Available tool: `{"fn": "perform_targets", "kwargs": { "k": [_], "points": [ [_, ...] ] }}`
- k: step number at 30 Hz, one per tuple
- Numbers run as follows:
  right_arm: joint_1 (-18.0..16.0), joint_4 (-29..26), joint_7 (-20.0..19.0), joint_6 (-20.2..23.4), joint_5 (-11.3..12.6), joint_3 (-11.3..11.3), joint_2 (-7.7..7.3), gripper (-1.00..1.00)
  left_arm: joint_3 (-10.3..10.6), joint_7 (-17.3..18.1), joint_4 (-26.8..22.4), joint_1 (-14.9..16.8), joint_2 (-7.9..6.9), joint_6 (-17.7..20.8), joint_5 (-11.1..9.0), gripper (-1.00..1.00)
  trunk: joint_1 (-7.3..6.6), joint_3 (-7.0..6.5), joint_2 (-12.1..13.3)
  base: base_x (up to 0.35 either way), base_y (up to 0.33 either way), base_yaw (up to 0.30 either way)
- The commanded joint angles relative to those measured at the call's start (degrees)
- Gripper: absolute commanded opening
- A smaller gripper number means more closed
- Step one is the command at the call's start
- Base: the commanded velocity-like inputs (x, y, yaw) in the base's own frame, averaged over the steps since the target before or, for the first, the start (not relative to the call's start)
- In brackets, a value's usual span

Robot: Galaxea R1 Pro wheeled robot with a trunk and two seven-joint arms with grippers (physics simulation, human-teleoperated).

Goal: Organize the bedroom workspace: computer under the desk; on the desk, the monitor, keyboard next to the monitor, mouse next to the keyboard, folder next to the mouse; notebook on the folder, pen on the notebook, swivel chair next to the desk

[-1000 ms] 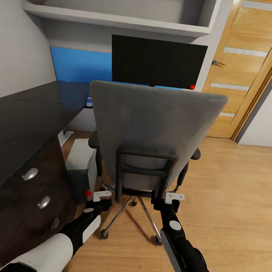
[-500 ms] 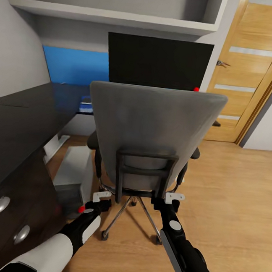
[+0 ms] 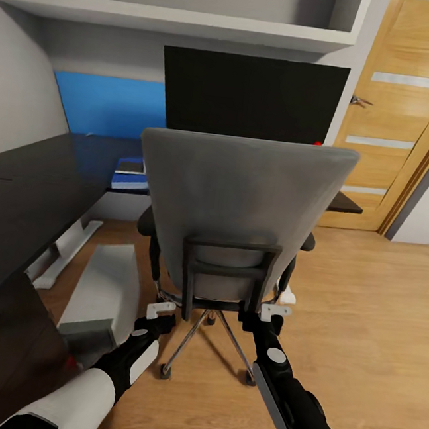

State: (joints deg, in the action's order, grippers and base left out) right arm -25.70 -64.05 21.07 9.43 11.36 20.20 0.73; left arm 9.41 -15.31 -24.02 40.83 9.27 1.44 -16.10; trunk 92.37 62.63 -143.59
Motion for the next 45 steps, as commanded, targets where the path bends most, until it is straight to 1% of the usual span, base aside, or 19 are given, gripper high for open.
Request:
{"fn": "perform_targets", "kwargs": {
  "k": [1, 8, 12, 25, 40, 44, 45],
  "points": [
    [0.0, -0.1, 0.4, 0.2, 0.2, 0.2, -0.03, 1.00, 0.5, -0.4, -0.1, 0.0, -0.04, 0.1, -0.2, 1.00, 0.02, 0.04, 0.0, 0.330, 0.000, 0.000],
    [-0.1, -0.1, 0.4, 0.2, 0.2, 0.1, -0.03, 1.00, 0.5, -0.3, -0.1, 0.0, -0.04, 0.1, -0.2, 1.00, 0.02, 0.04, 0.0, 0.302, 0.000, 0.000],
    [-0.1, -0.1, 0.4, 0.2, 0.2, 0.1, -0.03, 1.00, 0.4, -0.3, -0.1, 0.0, -0.04, 0.2, -0.2, 1.00, 0.02, 0.04, 0.0, 0.081, 0.000, 0.000],
    [0.0, 0.0, 0.4, 0.2, 0.2, 0.1, -0.03, 1.00, 0.4, -0.3, -0.2, 0.0, -0.04, 0.2, -0.2, 1.00, 0.02, 0.04, 0.0, -0.298, 0.000, 0.000],
    [0.0, 0.0, 0.4, 0.2, 0.2, 0.1, -0.03, 1.00, 0.4, -0.3, -0.2, 0.0, -0.04, 0.2, -0.2, 1.00, 0.02, 0.04, 0.0, -0.253, 0.000, 0.000],
    [0.0, 0.7, 0.4, 0.2, 0.0, 0.1, -0.03, 1.00, 0.4, -0.4, -0.2, 0.0, 0.01, 0.2, -0.2, 1.00, 0.02, 0.04, 0.0, -0.329, 0.000, 0.000],
    [0.0, 0.8, 0.4, 0.2, 0.0, 0.1, -0.03, 1.00, 0.4, -0.4, -0.2, 0.0, 0.02, 0.2, -0.2, 1.00, 0.00, -0.18, 0.0, -0.331, 0.000, 0.000]
  ]
}}
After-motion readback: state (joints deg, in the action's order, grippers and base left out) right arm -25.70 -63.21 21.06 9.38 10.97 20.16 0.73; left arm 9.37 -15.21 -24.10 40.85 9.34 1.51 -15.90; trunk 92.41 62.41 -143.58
